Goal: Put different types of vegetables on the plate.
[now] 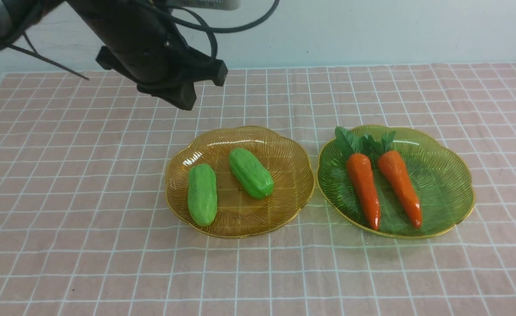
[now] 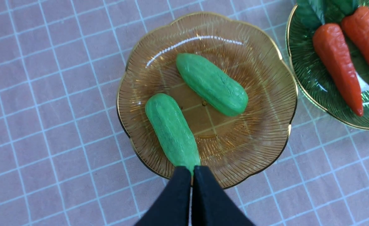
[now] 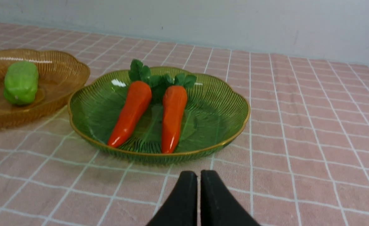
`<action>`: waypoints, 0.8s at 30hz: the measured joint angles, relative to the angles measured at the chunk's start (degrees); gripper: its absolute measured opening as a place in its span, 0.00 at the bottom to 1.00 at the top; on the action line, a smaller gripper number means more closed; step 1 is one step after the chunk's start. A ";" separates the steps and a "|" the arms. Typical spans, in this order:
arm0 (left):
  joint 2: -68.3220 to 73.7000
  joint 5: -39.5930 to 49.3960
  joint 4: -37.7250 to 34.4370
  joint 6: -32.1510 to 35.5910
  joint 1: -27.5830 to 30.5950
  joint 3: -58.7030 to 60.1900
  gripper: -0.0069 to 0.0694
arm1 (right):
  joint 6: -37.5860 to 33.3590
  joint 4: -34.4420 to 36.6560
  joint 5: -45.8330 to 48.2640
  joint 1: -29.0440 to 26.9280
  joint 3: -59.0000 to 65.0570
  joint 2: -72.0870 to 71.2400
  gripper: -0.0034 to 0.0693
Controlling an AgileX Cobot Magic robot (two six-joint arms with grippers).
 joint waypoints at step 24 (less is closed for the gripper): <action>-32.39 0.85 2.85 0.23 0.00 19.27 0.09 | -0.45 -0.05 0.93 -8.73 0.00 0.00 0.06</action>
